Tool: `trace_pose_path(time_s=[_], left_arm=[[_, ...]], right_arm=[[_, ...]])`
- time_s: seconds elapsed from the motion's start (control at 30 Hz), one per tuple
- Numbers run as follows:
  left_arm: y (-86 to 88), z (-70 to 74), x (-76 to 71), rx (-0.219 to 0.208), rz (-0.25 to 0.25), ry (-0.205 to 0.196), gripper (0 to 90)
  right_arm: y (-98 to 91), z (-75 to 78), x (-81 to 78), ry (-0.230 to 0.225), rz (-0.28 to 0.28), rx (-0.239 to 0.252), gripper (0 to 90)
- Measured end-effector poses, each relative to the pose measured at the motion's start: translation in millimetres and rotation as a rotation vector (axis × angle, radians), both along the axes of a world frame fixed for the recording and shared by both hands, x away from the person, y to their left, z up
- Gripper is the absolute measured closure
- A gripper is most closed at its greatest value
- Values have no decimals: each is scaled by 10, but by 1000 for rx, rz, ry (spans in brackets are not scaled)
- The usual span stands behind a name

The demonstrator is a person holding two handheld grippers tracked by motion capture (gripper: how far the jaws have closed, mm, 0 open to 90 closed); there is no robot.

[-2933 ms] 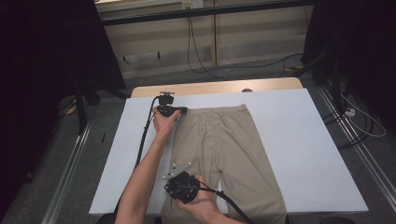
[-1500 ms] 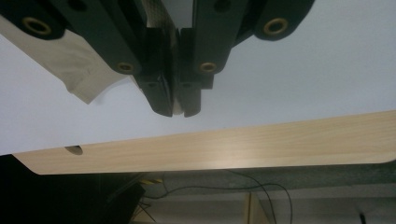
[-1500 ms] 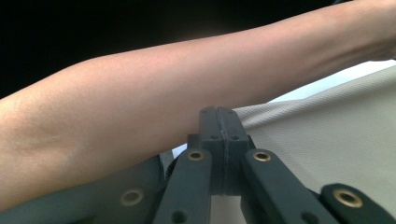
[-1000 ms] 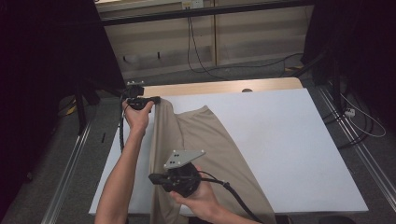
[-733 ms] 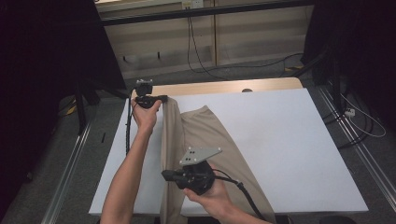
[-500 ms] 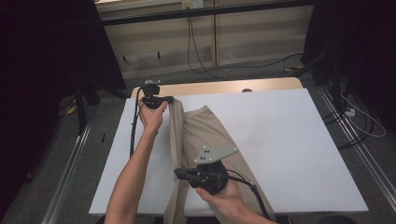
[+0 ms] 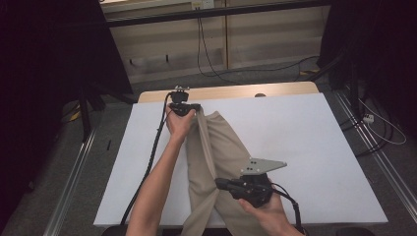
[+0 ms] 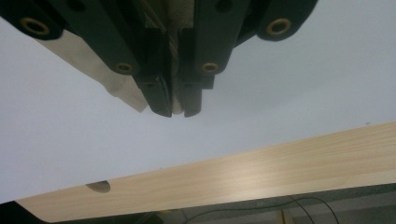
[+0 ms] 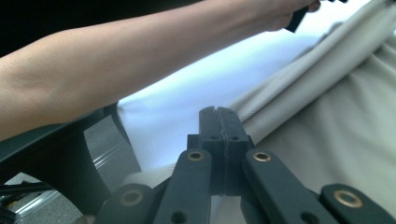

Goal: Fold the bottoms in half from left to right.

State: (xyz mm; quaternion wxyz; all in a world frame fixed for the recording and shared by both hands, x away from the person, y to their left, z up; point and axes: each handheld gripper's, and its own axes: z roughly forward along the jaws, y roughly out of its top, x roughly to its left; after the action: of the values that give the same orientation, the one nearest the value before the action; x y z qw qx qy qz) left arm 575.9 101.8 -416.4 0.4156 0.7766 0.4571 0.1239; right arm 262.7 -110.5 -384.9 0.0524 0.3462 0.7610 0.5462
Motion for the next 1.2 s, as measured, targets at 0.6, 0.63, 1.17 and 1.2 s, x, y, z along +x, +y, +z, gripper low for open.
trace_pose_path(time_s=[0.6, 0.63, 1.17, 1.2], left_arm=[[-588, -278, 101, 100, -17, 17, 801], [-588, -278, 101, 100, -17, 17, 794], [-670, -395, 150, 18, -35, -14, 599], [-667, -382, 143, 21, -32, -27, 529]], right_arm=[[-735, -271, -30, 33, -160, -109, 900], [-735, -271, -30, 33, -160, -109, 900], [-1081, -515, 79, 124, -266, -221, 900], [-1093, -535, 91, 133, -272, -226, 900]])
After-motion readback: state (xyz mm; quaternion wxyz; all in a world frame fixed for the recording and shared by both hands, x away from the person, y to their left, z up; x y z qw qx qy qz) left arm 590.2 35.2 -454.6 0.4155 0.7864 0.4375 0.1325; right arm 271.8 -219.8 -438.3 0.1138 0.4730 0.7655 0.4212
